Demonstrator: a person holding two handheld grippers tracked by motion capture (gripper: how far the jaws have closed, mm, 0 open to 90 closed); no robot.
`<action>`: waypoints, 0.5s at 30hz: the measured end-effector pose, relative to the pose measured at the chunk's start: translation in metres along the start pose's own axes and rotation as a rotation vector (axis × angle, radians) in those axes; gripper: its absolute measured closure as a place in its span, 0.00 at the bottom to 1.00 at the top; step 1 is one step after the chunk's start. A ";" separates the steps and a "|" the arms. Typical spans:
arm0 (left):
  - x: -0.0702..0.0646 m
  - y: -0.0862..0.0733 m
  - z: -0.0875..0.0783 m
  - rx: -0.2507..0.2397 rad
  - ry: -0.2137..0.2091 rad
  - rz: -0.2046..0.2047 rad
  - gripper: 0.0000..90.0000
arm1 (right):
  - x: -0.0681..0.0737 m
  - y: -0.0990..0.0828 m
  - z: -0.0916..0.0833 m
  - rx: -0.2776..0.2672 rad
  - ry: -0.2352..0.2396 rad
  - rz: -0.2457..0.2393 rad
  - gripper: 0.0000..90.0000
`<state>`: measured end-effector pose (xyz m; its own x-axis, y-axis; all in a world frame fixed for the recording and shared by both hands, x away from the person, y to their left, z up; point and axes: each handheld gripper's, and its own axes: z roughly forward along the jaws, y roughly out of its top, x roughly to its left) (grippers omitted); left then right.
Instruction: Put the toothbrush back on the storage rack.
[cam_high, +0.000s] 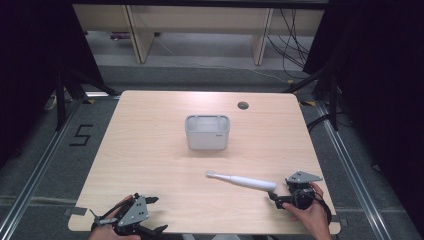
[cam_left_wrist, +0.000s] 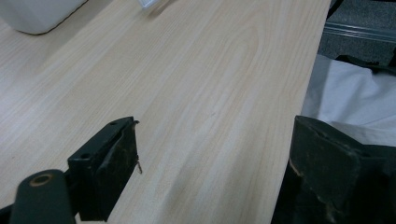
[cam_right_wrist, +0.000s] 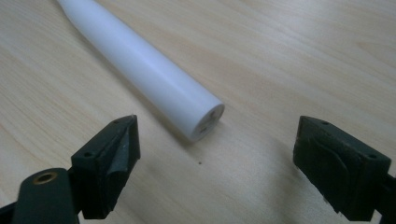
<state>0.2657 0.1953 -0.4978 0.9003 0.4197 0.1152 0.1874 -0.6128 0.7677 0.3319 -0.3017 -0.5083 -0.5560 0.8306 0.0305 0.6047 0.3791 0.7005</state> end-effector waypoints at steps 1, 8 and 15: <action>0.000 0.000 0.000 0.000 0.000 0.000 0.16 | 0.000 0.000 0.000 0.000 0.000 0.000 0.17; 0.000 0.000 0.000 -0.002 0.000 -0.001 0.16 | 0.002 0.003 -0.005 -0.009 0.011 0.010 0.17; -0.001 0.000 0.001 -0.020 0.001 -0.019 0.16 | 0.006 0.004 -0.007 -0.027 -0.016 0.016 0.17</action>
<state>0.2653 0.1947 -0.4988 0.8962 0.4320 0.1010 0.1968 -0.5911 0.7822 0.3275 -0.2981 -0.5006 -0.5371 0.8430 0.0303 0.5973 0.3547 0.7194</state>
